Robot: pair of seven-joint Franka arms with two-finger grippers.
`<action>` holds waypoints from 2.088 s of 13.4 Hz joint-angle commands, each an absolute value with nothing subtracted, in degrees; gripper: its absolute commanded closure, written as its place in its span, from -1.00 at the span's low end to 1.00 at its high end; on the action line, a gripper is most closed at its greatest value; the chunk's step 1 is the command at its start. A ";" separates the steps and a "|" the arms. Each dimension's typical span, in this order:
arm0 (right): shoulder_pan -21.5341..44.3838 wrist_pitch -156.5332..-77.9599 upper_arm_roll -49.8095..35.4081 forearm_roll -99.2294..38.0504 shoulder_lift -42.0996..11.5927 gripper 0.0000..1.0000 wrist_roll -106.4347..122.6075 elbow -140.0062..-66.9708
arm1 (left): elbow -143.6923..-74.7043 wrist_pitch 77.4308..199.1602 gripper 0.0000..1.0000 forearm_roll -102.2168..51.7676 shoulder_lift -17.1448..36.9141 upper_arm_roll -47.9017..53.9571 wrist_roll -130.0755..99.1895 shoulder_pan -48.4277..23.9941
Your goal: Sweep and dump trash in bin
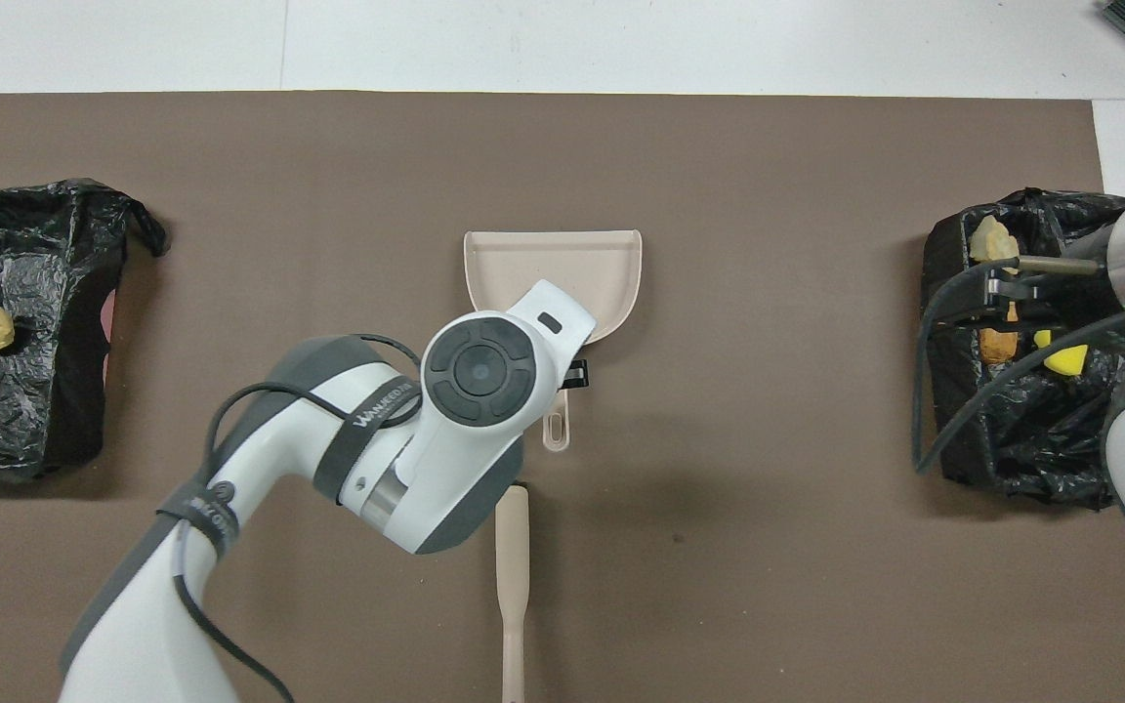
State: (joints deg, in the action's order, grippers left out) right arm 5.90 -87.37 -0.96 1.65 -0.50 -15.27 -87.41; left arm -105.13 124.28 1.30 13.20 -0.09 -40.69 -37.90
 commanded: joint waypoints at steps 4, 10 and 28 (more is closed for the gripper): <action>5.71 -87.01 -0.70 0.70 -0.26 -1.00 -14.24 -87.36 | -109.24 110.59 -1.00 2.11 0.37 0.35 -25.86 -27.97; 5.71 -87.10 -0.62 0.70 0.00 -1.00 -14.24 -87.80 | -115.05 104.08 -1.00 2.11 -7.47 0.35 -5.39 -13.82; 5.71 -87.71 -0.70 1.67 -0.09 -1.00 -13.62 -87.80 | -94.48 90.79 -1.00 1.05 -8.17 0.09 5.54 -0.97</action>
